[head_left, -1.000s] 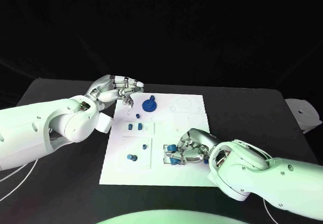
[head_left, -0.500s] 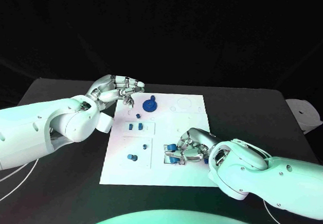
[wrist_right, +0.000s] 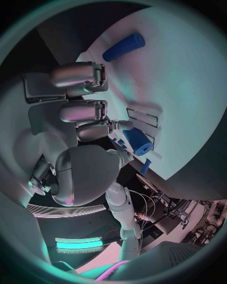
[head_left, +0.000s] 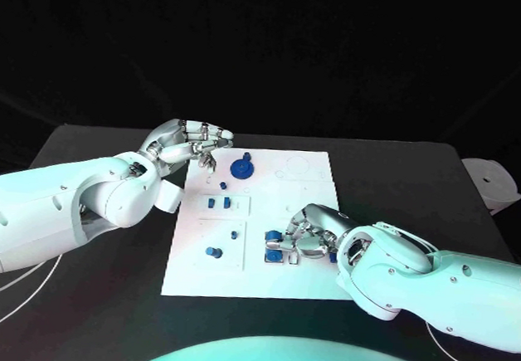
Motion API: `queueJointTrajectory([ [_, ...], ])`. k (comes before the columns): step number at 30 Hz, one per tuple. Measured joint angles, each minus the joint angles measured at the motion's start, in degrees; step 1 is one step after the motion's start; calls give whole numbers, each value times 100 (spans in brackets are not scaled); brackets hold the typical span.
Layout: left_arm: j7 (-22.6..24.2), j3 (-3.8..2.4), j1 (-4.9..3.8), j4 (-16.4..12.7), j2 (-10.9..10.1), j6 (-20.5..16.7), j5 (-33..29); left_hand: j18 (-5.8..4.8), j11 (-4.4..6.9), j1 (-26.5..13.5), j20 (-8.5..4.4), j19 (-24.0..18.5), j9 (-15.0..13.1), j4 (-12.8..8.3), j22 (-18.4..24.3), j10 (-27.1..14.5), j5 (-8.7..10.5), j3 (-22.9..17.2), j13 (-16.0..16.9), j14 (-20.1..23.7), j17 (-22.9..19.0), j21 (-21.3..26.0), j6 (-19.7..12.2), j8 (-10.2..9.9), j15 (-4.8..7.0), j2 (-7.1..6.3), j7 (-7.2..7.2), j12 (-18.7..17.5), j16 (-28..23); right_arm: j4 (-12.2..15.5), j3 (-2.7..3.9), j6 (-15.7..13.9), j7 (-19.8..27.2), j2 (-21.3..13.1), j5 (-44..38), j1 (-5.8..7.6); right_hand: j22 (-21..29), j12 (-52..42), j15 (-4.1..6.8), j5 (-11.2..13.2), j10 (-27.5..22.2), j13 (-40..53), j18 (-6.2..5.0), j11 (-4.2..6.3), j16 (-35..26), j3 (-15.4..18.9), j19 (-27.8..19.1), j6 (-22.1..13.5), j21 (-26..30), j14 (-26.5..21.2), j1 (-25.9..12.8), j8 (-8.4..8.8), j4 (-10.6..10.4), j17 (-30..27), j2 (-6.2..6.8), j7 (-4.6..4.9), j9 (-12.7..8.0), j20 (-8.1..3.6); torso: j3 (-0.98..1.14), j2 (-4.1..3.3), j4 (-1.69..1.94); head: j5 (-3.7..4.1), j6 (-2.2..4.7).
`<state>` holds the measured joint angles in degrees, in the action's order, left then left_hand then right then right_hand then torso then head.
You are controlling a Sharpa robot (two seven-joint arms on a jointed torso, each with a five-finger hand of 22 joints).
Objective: Assemble the parts on the task board
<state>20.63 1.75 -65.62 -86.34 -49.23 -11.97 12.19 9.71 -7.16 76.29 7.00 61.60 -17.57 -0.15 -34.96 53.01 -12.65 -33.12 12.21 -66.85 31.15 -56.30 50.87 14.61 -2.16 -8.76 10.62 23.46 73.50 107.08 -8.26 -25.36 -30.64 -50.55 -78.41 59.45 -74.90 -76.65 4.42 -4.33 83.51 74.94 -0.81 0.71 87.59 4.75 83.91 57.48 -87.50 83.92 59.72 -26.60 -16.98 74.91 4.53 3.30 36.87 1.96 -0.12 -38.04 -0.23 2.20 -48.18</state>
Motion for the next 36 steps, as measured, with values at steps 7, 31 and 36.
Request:
queueJointTrajectory([
  [7, -5, 0, 0, 0, -2, 0, 0, 0, 19, 0, 0, 0, 0, 0, 0, -19, 0, 0, 0, 0, -1, 0, 0, 0, 0, 0, 0, 0, 17, 88, 0, -50, 4, -76, -41, 0, 0, -47, 0, -35, 0, -1, 0, 0, 0, 56, 0, 0, -29, 0, 26, -67, 9, 0, -88, 0, 21, 0, 0, 1, 1, 6, -11],
  [31, -17, 0, 0, 8, 3, 1, -1, 0, 19, 0, 19, 23, 1, 33, -1, -18, 0, 0, 1, 0, 3, 0, 0, 0, 0, 0, 0, 0, 16, 275, 0, 5, 236, -234, -341, -21, -3, -421, 21, -454, 53, 1, 0, 53, 67, 143, 21, 74, -230, 21, 1102, -157, 33, 3, -299, -74, 15, -21, -4, 3, -3, -32, -6],
  [36, -20, 0, 0, 7, 2, 1, -1, 0, 19, 0, 19, 23, 1, 33, -1, -18, 0, 0, 1, 0, 3, 0, 0, 0, 0, 0, 0, 0, 16, 234, 0, 58, 229, -218, -367, -22, -3, -439, 21, -453, 53, 1, 0, 52, 67, 150, 21, 74, -230, 21, 1119, -157, 39, 4, -316, -74, 14, -20, -7, 3, 1, -27, -13],
])
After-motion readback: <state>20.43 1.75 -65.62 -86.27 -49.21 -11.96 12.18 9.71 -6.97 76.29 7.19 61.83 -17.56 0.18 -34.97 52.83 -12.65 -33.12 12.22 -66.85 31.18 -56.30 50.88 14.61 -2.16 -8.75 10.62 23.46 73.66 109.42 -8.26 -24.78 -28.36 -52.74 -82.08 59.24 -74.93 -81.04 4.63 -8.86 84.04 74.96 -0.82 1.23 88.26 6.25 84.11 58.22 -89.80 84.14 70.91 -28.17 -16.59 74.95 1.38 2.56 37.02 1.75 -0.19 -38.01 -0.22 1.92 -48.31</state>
